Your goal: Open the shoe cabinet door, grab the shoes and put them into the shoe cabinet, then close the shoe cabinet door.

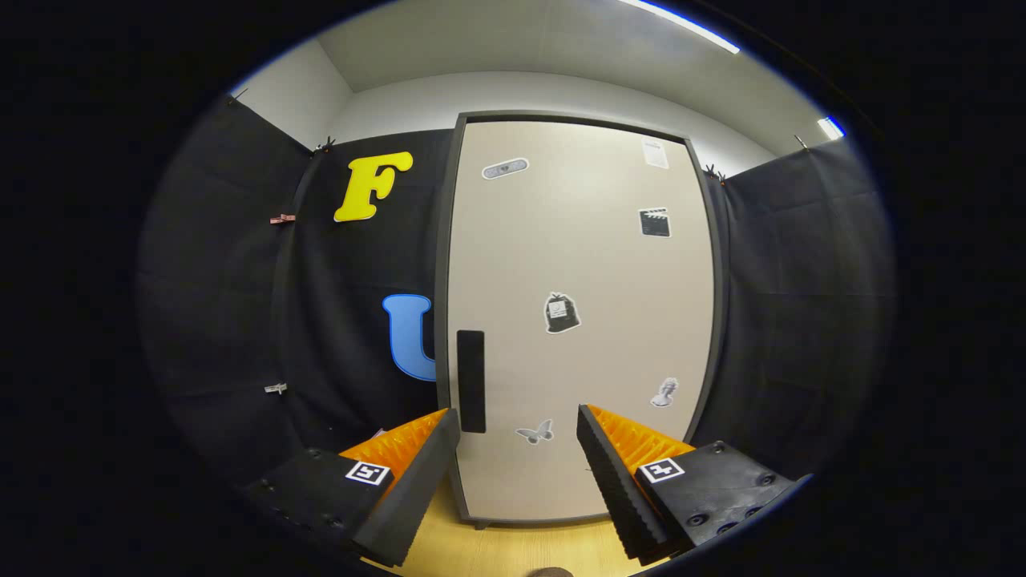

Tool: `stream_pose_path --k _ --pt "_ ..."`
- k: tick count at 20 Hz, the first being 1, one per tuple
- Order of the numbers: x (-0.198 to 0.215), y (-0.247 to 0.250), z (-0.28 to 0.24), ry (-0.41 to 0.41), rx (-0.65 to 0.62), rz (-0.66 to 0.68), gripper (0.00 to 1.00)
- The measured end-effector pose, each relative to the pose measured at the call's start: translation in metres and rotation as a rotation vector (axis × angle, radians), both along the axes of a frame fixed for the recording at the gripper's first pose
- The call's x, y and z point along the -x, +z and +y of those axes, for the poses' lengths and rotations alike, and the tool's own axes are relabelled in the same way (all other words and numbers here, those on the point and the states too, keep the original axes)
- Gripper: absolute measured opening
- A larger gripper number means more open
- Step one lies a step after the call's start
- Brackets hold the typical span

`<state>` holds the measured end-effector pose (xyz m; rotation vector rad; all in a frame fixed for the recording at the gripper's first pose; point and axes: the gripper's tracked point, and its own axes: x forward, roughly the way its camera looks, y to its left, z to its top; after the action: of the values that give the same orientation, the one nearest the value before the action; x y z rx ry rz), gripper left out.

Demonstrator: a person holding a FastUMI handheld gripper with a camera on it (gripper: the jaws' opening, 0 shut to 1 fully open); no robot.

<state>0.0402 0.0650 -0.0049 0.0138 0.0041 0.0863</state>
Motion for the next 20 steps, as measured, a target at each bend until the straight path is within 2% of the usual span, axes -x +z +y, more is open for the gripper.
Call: stream_pose_path --k 5,13,16,18,19,20 --pt "-0.043 -0.012 0.029 0.012 0.007 0.028 0.96" --pt "-0.111 -0.035 0.041 -0.045 -0.018 0.064 0.93" --pt "-0.124 -0.035 0.041 -0.066 -0.021 0.056 0.87" --pt "-0.128 -0.032 0.043 -0.073 -0.018 0.045 0.79" --pt "-0.132 -0.032 0.044 -0.078 -0.017 0.04 0.78" --pt "-0.133 -0.031 0.045 -0.081 -0.016 0.035 0.69"
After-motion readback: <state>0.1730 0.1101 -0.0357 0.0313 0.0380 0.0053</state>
